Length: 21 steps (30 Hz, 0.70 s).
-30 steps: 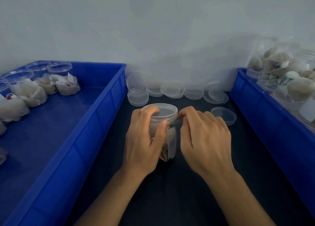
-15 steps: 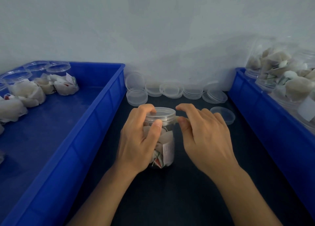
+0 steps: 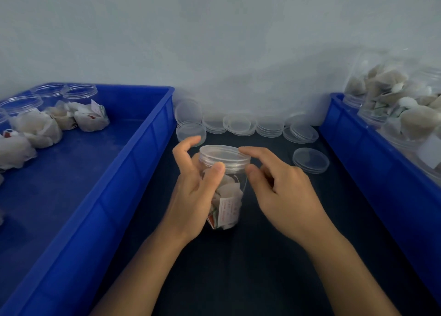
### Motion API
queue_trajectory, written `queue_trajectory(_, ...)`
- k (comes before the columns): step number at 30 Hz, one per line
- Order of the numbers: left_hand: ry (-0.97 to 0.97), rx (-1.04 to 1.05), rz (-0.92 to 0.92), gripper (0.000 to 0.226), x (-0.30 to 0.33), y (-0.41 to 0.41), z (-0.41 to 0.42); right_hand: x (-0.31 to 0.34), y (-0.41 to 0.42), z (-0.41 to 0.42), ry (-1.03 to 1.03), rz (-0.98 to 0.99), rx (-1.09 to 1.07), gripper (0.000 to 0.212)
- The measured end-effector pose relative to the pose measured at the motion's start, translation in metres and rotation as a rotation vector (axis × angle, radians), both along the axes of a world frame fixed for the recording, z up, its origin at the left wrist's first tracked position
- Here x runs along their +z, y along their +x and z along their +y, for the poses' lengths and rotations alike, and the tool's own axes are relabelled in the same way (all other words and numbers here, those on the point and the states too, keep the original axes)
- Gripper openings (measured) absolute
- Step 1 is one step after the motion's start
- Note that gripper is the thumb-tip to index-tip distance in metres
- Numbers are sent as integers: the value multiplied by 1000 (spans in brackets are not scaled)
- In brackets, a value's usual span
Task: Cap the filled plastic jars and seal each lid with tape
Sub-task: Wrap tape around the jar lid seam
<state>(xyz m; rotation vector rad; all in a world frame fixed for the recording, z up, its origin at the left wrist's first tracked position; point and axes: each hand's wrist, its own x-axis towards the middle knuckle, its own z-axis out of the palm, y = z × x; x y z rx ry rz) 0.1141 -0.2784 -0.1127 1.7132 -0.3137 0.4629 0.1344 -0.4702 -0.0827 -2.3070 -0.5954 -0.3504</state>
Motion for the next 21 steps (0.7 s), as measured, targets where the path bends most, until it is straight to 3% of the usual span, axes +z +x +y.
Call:
queue_trajectory(9,-57,143,12,47,2,-1,-3,-3,-2,5,208,93,48,24)
queue_trajectory(18,-19,197,12,38,-4,1,-12,3,-4,-2,152,195,80,33)
queue_trajectory(21,13,245,-35,34,-1,0,-12,3,-3,-5,44,131,64,40)
